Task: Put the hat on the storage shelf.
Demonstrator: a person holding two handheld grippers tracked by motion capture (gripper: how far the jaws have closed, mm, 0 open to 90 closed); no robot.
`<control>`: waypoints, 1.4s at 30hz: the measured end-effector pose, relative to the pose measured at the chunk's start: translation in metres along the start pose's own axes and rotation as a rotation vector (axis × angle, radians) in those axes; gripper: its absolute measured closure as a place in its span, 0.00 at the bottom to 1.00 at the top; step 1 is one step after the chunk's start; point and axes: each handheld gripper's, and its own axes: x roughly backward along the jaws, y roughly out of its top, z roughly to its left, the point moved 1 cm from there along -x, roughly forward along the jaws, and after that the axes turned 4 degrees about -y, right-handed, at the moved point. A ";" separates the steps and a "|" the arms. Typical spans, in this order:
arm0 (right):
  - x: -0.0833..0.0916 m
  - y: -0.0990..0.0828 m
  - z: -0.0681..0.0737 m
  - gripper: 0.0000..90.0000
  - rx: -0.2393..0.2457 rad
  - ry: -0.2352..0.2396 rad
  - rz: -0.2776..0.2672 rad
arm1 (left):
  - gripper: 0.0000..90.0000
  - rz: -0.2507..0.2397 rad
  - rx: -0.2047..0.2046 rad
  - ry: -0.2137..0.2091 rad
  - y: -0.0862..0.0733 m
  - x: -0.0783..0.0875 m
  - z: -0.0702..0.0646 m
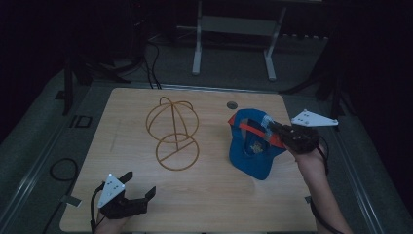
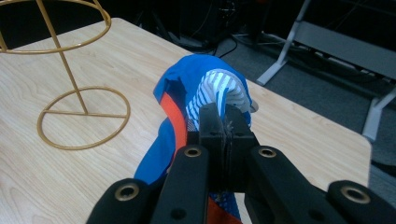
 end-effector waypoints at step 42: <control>0.063 0.012 0.044 0.99 0.113 0.191 -0.127 | 0.16 0.012 -0.264 -0.237 0.139 -0.077 -0.076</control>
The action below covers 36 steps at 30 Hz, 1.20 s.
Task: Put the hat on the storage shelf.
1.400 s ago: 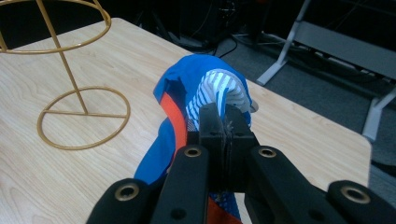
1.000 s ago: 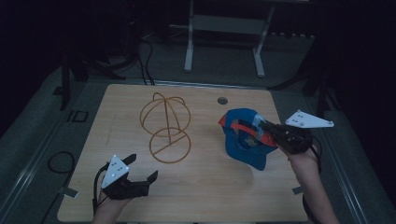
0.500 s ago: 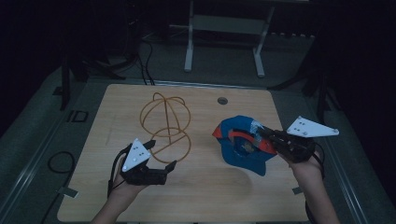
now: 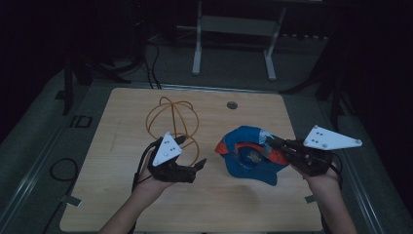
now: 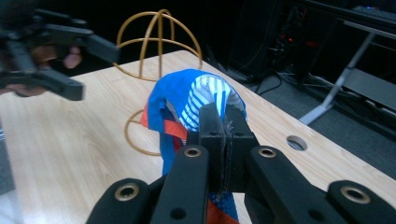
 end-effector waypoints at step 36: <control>-0.005 0.002 0.016 0.98 0.044 0.053 -0.005 | 0.97 0.020 -0.081 -0.146 0.036 -0.060 -0.019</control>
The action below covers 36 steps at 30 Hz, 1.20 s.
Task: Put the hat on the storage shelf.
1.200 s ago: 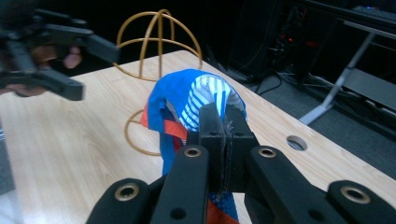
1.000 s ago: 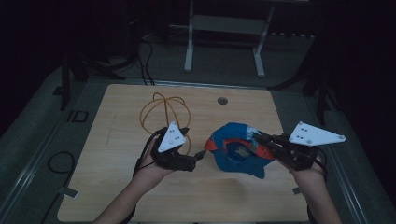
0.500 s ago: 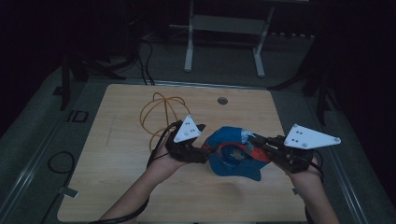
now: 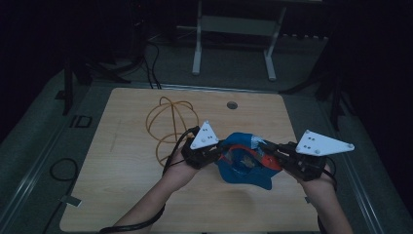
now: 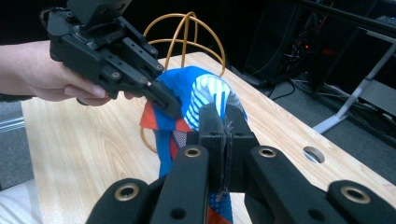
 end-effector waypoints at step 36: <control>0.028 -0.010 0.025 0.76 -0.007 0.050 -0.050 | 0.98 -0.081 -0.069 0.064 0.029 0.017 -0.002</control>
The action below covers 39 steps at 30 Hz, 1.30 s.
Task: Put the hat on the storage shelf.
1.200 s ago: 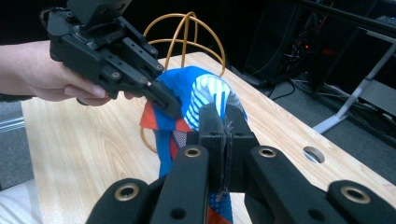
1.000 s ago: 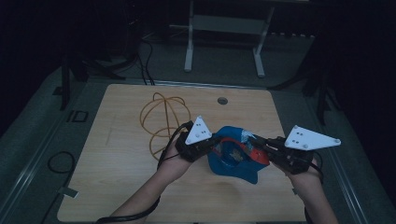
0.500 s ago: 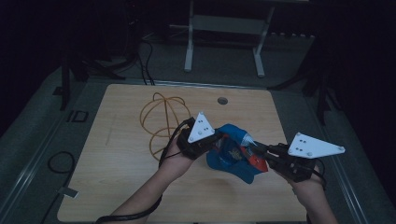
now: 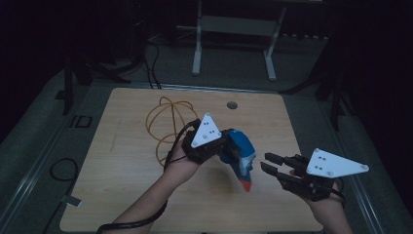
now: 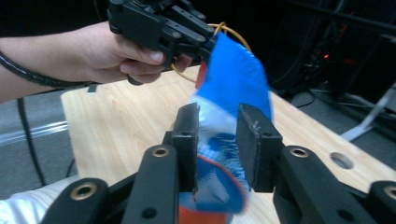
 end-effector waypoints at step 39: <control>-0.048 -0.025 0.019 0.66 -0.033 0.057 -0.018 | 0.98 -0.224 0.015 -0.322 0.007 0.028 0.000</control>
